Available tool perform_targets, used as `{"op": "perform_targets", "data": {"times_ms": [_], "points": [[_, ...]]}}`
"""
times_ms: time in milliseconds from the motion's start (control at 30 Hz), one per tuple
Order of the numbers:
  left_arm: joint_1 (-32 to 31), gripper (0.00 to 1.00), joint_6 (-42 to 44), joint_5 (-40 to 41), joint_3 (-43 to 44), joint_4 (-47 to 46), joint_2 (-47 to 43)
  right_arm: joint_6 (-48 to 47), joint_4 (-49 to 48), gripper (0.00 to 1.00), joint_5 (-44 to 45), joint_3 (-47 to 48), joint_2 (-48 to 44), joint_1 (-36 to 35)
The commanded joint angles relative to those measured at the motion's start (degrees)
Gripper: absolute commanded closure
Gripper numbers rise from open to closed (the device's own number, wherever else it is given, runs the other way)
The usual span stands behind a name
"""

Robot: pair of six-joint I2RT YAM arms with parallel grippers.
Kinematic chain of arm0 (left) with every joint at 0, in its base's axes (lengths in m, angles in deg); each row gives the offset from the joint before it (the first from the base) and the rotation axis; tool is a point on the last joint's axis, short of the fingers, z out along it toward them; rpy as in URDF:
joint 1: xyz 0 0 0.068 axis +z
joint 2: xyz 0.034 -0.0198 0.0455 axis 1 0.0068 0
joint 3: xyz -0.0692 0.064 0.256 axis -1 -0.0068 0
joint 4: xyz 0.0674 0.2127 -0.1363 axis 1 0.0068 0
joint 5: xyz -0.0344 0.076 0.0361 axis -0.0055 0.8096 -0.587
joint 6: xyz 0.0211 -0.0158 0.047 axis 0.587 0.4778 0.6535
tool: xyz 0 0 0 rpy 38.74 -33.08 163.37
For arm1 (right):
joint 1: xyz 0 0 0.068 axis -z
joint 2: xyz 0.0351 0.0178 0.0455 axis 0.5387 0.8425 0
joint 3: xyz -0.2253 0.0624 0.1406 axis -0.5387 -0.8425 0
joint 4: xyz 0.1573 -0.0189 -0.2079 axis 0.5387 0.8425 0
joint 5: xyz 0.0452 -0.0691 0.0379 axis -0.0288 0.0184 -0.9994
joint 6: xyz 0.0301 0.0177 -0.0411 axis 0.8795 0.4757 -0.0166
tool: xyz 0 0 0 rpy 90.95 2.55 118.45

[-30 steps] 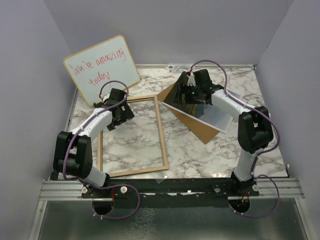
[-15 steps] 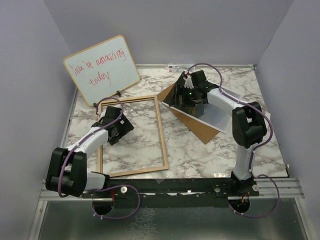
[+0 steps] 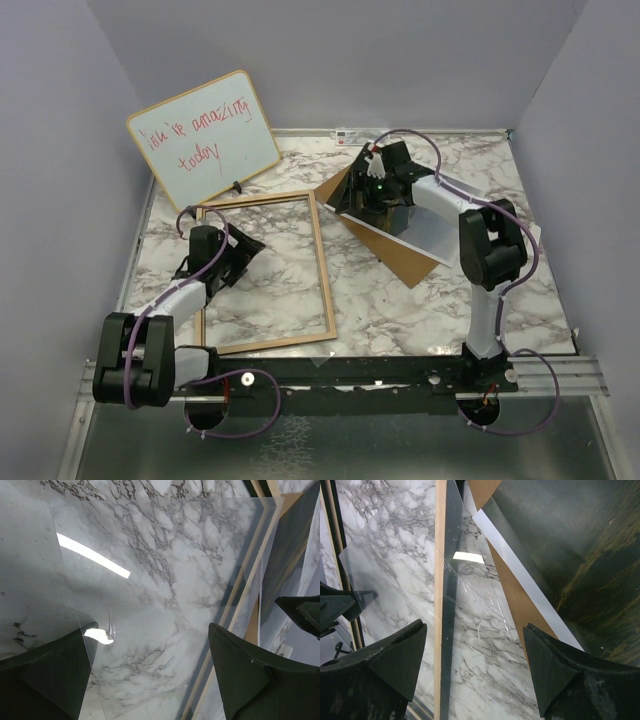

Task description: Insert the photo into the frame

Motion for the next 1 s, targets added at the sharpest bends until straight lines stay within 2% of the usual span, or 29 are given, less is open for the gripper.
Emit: {"op": "perform_targets", "data": {"times_ms": [0,467,567,700,967], "points": [[1.76,0.13,-2.76,-7.15,-4.16,-8.06,0.89,0.92,1.05,0.18,-4.02,1.15,2.69,0.70],[3.15,0.51,-3.82,-11.64,-10.92,-21.21,-6.32,5.00,-4.90,0.22,-8.27,-3.92,1.18,1.14],[3.23,0.67,-4.55,-15.00,-10.26,-23.66,-5.50,6.11,-7.40,0.22,-8.71,-5.10,-0.38,1.53],[3.94,0.99,-4.28,-18.25,-7.48,-24.23,-5.01,7.96,-9.47,0.22,-7.85,-6.54,-3.23,2.17],[7.57,1.00,-7.50,-26.76,1.12,-24.23,-1.55,12.09,-11.36,0.23,-7.19,-9.00,-9.34,4.79]]}}
